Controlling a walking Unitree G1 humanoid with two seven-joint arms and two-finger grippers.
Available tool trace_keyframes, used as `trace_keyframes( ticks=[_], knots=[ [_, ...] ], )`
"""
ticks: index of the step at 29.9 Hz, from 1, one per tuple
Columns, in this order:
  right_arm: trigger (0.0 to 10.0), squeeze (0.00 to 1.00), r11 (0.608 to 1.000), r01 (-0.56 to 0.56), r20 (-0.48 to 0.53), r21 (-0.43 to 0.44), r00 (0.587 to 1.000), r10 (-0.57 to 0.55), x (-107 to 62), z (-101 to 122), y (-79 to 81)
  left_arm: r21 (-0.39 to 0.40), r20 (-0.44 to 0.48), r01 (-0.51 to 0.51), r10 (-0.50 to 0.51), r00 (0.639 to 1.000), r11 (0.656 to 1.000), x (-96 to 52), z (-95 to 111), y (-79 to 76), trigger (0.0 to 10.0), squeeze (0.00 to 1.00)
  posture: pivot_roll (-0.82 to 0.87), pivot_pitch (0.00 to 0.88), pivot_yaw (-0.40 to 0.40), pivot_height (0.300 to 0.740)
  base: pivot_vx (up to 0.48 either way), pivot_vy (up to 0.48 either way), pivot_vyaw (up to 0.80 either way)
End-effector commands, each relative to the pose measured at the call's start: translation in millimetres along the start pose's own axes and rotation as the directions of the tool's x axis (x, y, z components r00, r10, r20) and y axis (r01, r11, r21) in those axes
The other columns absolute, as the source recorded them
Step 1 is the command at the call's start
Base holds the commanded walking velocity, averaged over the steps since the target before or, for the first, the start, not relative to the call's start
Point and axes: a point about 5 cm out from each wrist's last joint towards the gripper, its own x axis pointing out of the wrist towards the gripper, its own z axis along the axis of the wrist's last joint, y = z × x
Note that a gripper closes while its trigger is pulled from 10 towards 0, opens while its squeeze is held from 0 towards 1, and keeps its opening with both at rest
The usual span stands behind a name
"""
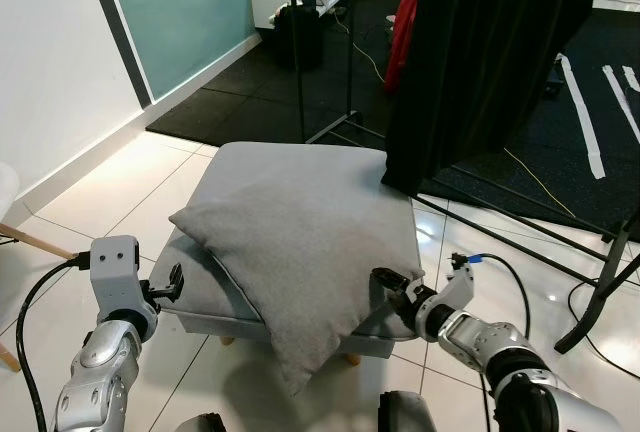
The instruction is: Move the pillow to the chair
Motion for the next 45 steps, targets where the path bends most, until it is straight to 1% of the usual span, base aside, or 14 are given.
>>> trace_keyframes(
  ticks=[1,5,13,14,15,16,19,20,22,28,36,38,41,45],
  knots=[
    [10.0,0.00,1.000,0.009,-0.013,0.005,1.000,-0.009,2.7,-5,0.7,0.010,-0.013,-0.018,0.018,1.000,1.000,-3.4,0,6.3,10.0,0.00,-0.05,0.156,0.010,0.435,0.000,0.000,0.00],
    [10.0,0.00,1.000,0.023,-0.033,-0.010,0.999,-0.023,8.0,-15,2.6,0.012,0.007,-0.017,0.017,1.000,1.000,-9.7,11,7.6,10.0,0.00,-0.02,0.214,0.030,0.435,0.000,0.000,0.00],
    [10.0,0.00,0.989,-0.124,0.010,0.079,0.992,0.124,10.9,-16,14.0,0.050,-0.005,-0.006,0.006,1.000,0.999,-20.8,18,12.3,10.0,0.00,0.03,0.268,0.055,0.435,0.000,0.000,0.00],
    [1.3,0.00,0.988,-0.134,0.009,0.081,0.991,0.134,12.5,-18,15.9,0.057,-0.004,-0.009,0.009,1.000,0.998,-22.6,21,14.6,10.0,0.00,0.04,0.273,0.056,0.435,0.000,0.000,0.00],
    [1.3,0.00,0.988,-0.134,0.009,0.081,0.991,0.134,12.5,-18,15.9,0.057,-0.004,-0.009,0.009,1.000,0.998,-22.6,21,14.6,10.0,0.00,0.04,0.273,0.056,0.435,0.000,0.000,0.00],
    [0.0,0.00,0.984,-0.157,0.012,0.089,0.988,0.156,14.5,-19,20.1,0.064,-0.004,-0.012,0.012,1.000,0.998,-25.2,24,17.1,10.0,0.00,0.05,0.286,0.062,0.435,0.000,0.000,0.00],
    [0.0,0.00,0.981,-0.172,0.015,0.093,0.985,0.171,15.8,-20,22.9,0.069,-0.004,-0.013,0.013,1.000,0.998,-26.9,26,18.6,10.0,0.00,0.05,0.286,0.062,0.435,0.000,0.000,0.00],
    [0.0,0.00,0.972,-0.219,0.018,0.087,0.976,0.218,18.9,-19,32.4,0.082,-0.009,-0.013,0.014,1.000,0.997,-30.0,26,20.0,10.0,0.00,0.05,0.286,0.064,0.435,0.000,0.000,0.00],
    [0.0,0.00,0.969,-0.232,0.017,0.079,0.973,0.231,19.9,-18,35.8,0.084,-0.014,-0.011,0.012,1.000,0.996,-31.0,25,18.3,10.0,0.00,0.05,0.284,0.060,0.435,0.000,0.000,0.00],
    [0.0,0.00,0.966,-0.251,0.014,0.063,0.968,0.250,20.5,-16,39.5,0.081,-0.023,-0.001,0.002,1.000,0.997,-32.0,23,12.9,10.0,0.00,0.04,0.268,0.055,0.435,0.000,0.000,0.00],
    [0.0,0.00,0.954,-0.298,0.046,-0.010,0.953,0.298,18.7,-1,48.7,0.054,-0.020,0.009,-0.008,1.000,0.998,-24.8,22,5.6,10.0,0.00,0.01,0.217,0.044,0.435,0.000,0.000,0.00],
    [0.0,0.00,0.942,-0.327,0.045,-0.075,0.943,0.331,17.6,8,56.7,0.033,0.001,0.015,-0.015,1.000,0.999,-18.7,26,-0.7,10.0,0.00,0.00,0.195,0.031,0.435,0.000,0.000,0.00],
    [0.0,0.00,0.932,-0.344,0.051,-0.116,0.935,0.352,16.0,17,62.3,0.022,0.012,0.020,-0.020,1.000,1.000,-13.9,28,-6.1,10.0,0.00,-0.01,0.175,0.019,0.435,0.000,0.000,0.00],
    [0.0,0.00,0.926,-0.352,0.057,-0.138,0.930,0.362,14.3,22,64.8,0.014,0.020,0.024,-0.024,1.000,1.000,-11.6,30,-9.2,10.0,0.00,-0.01,0.169,0.013,0.435,0.000,0.000,0.00]
  ],
)
